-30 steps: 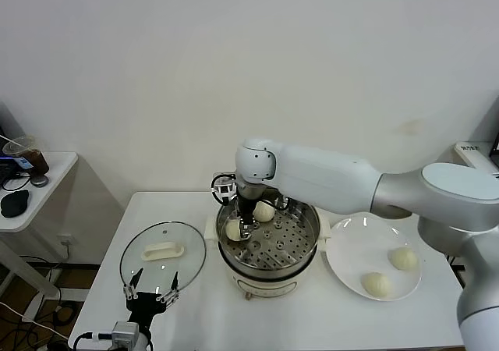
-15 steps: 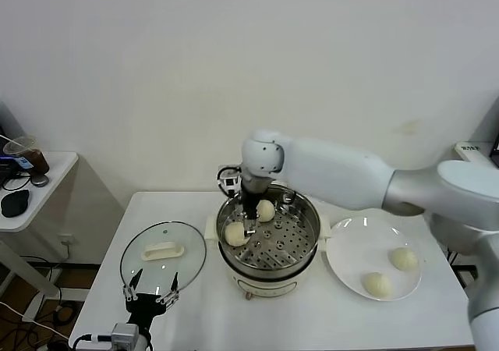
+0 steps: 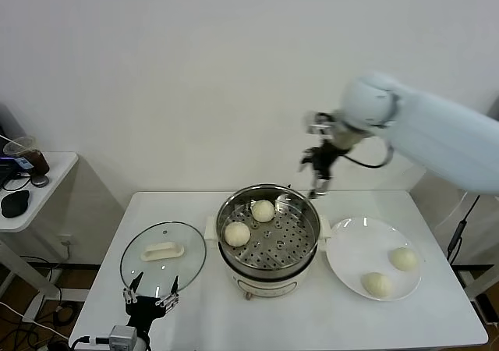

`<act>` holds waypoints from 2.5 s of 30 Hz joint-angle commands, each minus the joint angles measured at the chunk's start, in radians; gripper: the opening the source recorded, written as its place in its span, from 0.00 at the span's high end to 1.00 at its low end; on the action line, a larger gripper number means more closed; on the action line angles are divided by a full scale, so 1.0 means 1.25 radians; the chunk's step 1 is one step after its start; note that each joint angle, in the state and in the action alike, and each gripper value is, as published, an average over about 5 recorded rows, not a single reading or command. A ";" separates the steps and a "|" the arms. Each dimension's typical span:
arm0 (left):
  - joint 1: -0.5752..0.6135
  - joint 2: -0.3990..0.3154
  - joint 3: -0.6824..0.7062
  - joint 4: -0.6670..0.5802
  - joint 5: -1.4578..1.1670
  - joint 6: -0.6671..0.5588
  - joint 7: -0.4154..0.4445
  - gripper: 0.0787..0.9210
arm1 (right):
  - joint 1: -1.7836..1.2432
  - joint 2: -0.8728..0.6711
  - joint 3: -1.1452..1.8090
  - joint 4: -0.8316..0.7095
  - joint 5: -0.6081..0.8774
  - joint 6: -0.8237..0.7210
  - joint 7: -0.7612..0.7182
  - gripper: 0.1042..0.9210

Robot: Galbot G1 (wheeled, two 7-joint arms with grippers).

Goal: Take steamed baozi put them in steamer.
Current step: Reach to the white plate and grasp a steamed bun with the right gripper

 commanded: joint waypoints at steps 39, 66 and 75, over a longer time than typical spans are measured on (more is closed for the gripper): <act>0.004 -0.020 -0.006 0.038 0.020 0.003 0.000 0.12 | -0.716 -0.114 0.450 -0.063 -0.405 0.204 -0.043 0.12; -0.014 -0.018 -0.007 0.055 0.020 0.008 0.007 0.12 | -0.706 -0.091 0.439 -0.093 -0.406 0.200 -0.057 0.44; -0.018 -0.020 -0.002 0.055 0.021 0.008 0.007 0.12 | -0.665 -0.124 0.440 -0.077 -0.362 0.199 -0.061 0.62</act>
